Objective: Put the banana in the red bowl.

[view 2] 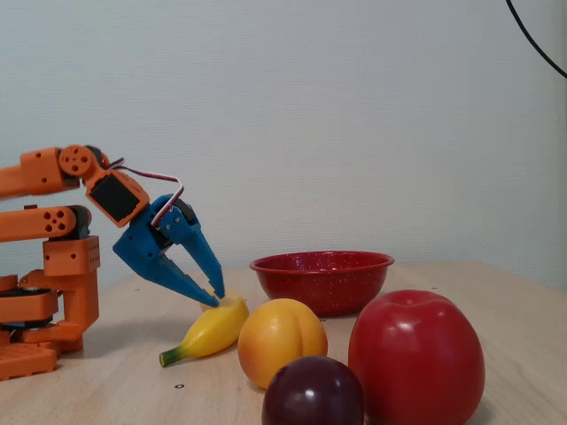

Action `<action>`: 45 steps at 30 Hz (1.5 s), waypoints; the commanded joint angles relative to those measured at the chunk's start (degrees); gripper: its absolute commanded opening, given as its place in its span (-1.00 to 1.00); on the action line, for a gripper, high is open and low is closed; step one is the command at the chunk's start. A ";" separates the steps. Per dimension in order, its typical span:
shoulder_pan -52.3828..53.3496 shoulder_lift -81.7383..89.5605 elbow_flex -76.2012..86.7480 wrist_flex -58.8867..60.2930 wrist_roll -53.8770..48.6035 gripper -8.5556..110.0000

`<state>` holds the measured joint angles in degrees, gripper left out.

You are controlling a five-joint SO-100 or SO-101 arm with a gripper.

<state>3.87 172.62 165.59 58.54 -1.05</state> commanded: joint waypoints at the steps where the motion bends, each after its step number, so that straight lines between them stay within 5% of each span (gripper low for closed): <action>1: 1.05 -1.67 -8.88 1.32 0.00 -0.85; 10: 4.83 -14.06 -27.25 11.60 -1.23 -0.85; 22: 9.67 -45.35 -57.48 20.57 -19.51 -0.81; 33: 15.38 -57.66 -64.69 27.60 -28.92 -0.24; 45: 20.21 -67.06 -62.31 31.46 -30.06 0.05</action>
<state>22.50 104.33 106.08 88.86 -31.03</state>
